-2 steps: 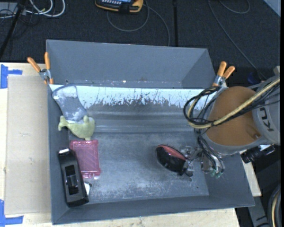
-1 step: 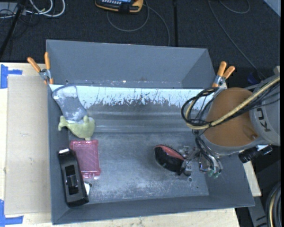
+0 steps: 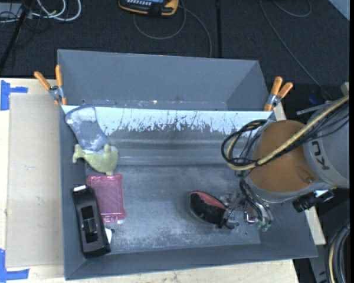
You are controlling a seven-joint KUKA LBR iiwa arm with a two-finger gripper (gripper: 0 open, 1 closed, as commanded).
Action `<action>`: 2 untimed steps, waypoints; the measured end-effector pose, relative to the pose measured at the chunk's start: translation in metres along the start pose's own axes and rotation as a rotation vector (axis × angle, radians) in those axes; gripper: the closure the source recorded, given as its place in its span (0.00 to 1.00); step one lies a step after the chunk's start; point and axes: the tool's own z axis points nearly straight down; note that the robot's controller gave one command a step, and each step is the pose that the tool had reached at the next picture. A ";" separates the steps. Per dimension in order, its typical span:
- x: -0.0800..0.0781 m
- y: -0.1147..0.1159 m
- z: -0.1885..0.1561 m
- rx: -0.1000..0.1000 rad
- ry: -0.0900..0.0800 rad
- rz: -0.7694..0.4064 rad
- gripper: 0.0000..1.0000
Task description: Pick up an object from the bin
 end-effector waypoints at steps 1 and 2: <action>0.005 -0.004 -0.053 0.000 -0.006 -0.004 1.00; -0.020 -0.001 -0.044 -0.001 -0.022 -0.023 1.00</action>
Offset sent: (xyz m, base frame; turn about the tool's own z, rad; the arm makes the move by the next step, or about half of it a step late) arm 0.0456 -0.0027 -0.0354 -0.0536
